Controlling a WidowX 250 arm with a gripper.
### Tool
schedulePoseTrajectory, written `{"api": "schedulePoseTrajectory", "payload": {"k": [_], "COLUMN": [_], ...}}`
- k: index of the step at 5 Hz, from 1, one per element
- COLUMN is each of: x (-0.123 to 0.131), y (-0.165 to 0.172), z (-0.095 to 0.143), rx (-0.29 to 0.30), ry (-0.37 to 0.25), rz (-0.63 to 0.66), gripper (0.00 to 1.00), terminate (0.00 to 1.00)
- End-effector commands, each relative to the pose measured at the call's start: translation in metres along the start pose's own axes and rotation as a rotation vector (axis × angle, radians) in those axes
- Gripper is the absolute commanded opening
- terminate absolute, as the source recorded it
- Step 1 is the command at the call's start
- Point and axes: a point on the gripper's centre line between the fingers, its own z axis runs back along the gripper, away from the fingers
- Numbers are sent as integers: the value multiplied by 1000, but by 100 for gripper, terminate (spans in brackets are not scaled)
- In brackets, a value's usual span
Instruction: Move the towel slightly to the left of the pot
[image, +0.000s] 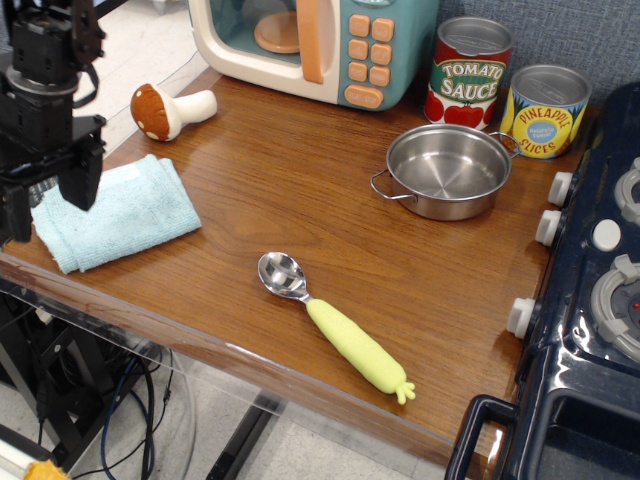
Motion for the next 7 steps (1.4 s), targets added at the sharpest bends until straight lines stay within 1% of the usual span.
{"api": "schedulePoseTrajectory", "payload": {"k": [1,2,3,4,6,7], "x": [23,21,12,-3,-24,-31], "y": [-19,-35,-50,-61,-64,-61], "z": [2,1,4,2,-11,-19], "rx": [-35,-53,-77,-120,-79,-80], "ry": [-23,-25,-41,-34,-25,-17], "rz": [53,37,2,-37,-26,-43], "gripper": [100,100,100,100,100,100], "terminate": [0,0,0,0,0,0]}}
